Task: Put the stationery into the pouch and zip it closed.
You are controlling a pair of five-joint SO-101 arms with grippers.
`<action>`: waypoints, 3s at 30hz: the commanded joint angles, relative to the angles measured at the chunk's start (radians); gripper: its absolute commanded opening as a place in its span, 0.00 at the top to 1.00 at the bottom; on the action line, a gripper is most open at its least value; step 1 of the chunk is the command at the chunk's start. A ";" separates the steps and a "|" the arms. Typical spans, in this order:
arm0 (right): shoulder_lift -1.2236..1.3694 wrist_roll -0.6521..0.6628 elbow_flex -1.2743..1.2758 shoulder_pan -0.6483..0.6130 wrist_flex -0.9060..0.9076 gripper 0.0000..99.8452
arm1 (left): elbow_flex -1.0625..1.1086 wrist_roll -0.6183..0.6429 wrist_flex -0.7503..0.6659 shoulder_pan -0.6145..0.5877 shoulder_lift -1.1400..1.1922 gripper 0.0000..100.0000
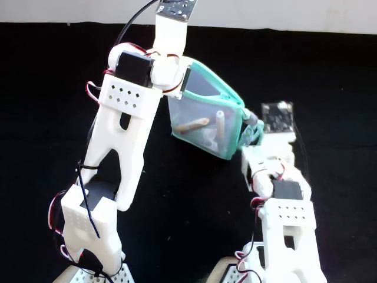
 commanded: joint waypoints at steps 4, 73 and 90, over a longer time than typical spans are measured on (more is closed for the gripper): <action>-0.024 -0.009 -0.234 -0.025 0.196 0.79 | 0.007 -0.018 -0.005 0.004 0.054 0.99; -0.024 0.319 -0.424 -0.176 0.483 0.82 | 0.007 -0.020 -0.012 -0.018 0.056 0.99; -0.024 0.325 -0.559 -0.058 0.550 0.82 | -0.001 -0.193 -0.012 -0.015 0.018 0.99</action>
